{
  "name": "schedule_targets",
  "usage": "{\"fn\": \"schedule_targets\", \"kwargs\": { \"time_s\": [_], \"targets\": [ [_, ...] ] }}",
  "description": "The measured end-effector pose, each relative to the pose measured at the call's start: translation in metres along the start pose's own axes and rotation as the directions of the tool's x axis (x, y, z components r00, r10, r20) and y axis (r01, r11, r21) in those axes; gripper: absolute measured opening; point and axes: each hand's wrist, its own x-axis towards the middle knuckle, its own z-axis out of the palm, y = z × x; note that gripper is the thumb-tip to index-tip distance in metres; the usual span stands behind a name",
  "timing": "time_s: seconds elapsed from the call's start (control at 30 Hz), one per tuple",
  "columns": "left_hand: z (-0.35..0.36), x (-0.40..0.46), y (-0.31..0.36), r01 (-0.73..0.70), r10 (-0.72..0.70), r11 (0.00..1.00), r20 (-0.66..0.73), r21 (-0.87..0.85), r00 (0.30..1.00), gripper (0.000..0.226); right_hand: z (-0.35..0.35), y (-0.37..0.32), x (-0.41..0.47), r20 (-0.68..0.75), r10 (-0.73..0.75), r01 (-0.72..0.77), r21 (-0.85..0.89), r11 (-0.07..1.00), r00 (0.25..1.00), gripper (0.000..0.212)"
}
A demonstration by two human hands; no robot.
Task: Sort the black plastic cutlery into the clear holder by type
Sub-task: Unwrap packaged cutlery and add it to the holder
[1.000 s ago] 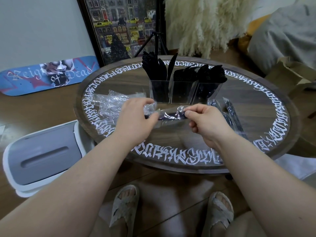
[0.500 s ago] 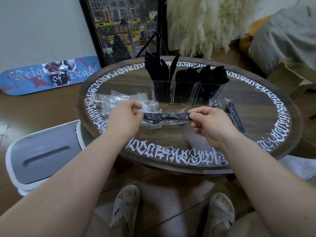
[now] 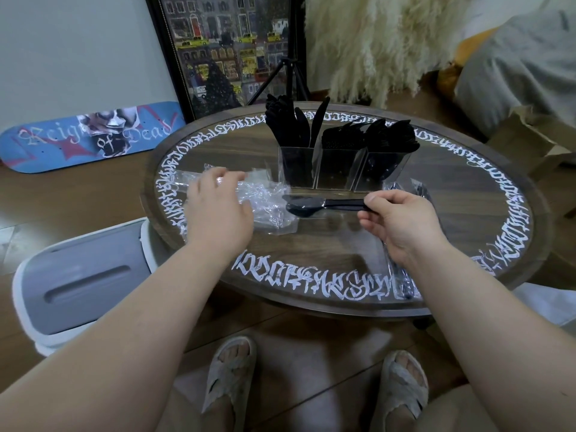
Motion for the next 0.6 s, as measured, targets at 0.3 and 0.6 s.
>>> {"fn": "schedule_targets", "kwargs": {
  "time_s": [0.3,0.6],
  "targets": [
    [0.036,-0.008,0.013,-0.225,0.161,0.973,0.568,0.044,0.808,0.058,-0.007,0.0,-0.002,-0.087,-0.123,0.118,-0.066,0.991,0.989,0.012],
    [0.04,-0.002,0.026,-0.234,0.134,0.963,0.514,0.134,0.847,0.049,-0.039,-0.013,-0.004,-0.16,-0.212,0.233,0.121,0.965,0.964,0.013]
  ]
}}
